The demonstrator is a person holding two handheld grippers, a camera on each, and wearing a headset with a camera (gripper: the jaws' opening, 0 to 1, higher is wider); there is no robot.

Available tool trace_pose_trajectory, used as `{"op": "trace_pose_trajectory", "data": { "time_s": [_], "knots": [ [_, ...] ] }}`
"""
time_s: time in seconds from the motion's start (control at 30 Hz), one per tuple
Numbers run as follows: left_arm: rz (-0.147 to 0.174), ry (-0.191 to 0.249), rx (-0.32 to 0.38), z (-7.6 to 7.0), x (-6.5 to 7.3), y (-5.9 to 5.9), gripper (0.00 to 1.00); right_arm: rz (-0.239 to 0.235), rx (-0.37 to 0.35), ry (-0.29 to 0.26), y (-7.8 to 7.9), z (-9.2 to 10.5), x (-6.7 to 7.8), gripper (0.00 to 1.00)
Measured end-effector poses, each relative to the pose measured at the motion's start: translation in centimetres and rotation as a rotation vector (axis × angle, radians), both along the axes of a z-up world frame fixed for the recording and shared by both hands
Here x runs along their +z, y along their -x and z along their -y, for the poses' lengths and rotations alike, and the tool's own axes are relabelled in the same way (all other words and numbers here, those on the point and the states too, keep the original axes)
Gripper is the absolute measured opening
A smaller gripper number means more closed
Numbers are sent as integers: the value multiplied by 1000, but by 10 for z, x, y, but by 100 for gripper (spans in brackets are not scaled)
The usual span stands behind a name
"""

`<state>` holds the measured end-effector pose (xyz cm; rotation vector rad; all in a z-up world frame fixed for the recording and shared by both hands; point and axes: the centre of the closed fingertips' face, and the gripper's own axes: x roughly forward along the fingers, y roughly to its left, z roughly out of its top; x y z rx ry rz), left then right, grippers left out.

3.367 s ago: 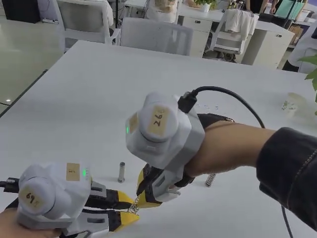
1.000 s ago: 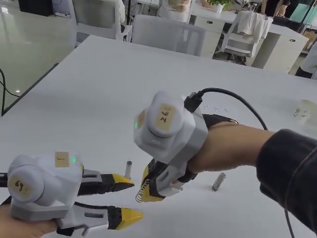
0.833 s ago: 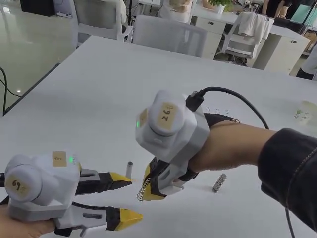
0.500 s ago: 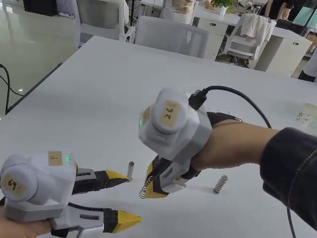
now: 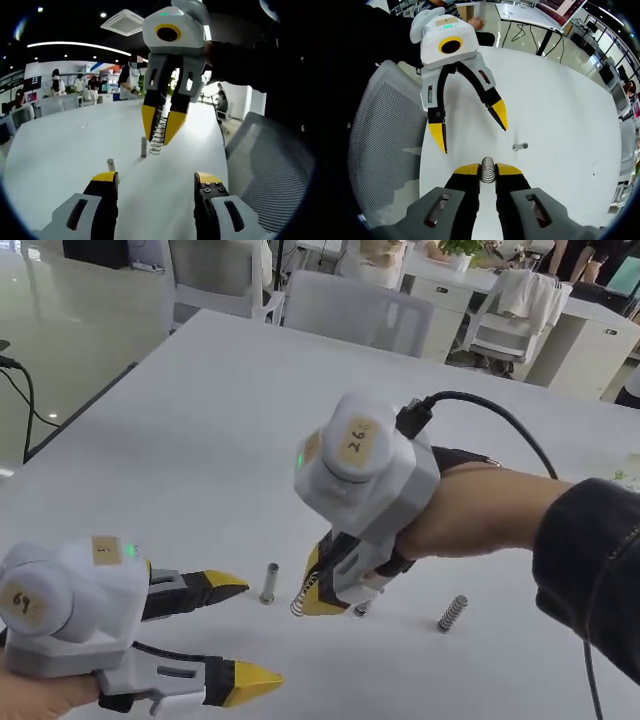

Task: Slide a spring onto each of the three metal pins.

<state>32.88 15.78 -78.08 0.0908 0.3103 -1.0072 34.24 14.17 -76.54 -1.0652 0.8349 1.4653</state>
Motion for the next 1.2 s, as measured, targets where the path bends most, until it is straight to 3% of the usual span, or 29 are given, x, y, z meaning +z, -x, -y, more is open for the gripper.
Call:
{"op": "trace_pose_trajectory", "data": {
  "time_s": [0.7, 1.2],
  "knots": [
    [13, -8, 61, -15, -1, -2, 72, 41, -4, 19, -36, -10, -1, 8],
    [18, -21, 33, -14, -5, 1, 75, 47, -14, 20, -57, -25, -11, 8]
  ]
}}
